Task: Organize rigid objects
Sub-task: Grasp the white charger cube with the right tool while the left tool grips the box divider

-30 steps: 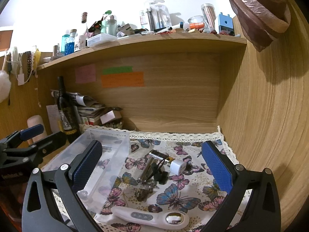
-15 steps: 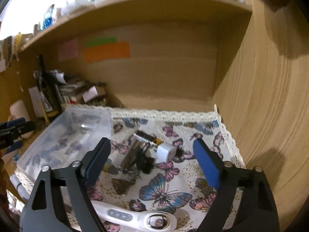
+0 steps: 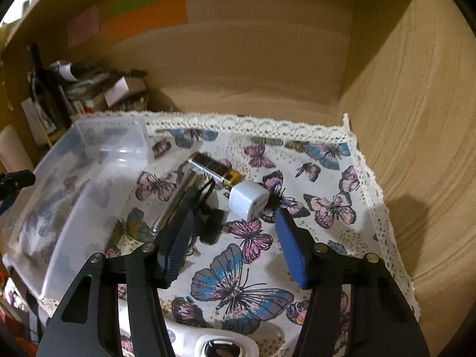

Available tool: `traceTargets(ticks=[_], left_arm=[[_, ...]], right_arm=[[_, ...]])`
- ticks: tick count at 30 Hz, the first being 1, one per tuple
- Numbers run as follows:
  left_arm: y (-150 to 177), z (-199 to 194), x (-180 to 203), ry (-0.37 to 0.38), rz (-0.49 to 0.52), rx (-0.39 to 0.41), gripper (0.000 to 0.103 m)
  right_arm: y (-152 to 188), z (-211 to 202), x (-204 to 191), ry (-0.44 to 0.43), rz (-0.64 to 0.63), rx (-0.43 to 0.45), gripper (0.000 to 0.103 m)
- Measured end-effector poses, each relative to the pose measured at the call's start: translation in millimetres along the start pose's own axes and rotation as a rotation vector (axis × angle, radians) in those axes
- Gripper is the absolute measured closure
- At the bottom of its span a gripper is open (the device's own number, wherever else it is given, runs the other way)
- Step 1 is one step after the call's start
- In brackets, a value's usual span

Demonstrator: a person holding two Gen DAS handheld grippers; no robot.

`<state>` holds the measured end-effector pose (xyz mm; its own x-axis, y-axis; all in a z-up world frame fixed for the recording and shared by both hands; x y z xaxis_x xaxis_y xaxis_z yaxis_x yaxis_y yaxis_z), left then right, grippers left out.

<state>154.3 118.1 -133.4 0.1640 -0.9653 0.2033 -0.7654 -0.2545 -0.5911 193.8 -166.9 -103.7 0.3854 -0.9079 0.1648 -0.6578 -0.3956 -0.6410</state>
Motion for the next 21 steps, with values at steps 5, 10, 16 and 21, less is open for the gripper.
traceTargets(ticks=[5,10,16,21], left_arm=[[0,11,1,0.038,0.008,-0.064,0.092],[-3,16,3,0.039,0.033,-0.078,0.093],[-4,17,2,0.051,0.038,-0.086,0.093],[-4,17,2,0.054,0.031,-0.081,0.093]], right_arm=[[-7,20,6,0.021,-0.022,-0.071,0.049],[-10,48,13,-0.004,-0.022,-0.152,0.049],[-4,84,22,-0.010,-0.017,-0.244,0.049],[-4,99,25,-0.032,-0.006,-0.265,0.060]])
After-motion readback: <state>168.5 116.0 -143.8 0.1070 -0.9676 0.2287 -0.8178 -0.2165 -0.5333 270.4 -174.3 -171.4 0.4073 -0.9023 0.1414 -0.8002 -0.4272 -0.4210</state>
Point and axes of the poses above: each gripper's, at about its wrist camera, not at the fingertips, and z roughly the way its jaws point, x to its right, y to its underside, the point moved 8 cm from there along z, roughly the way its jaws point, and after that the axes turned 10 degrees about -z, right-handed, at the moved point
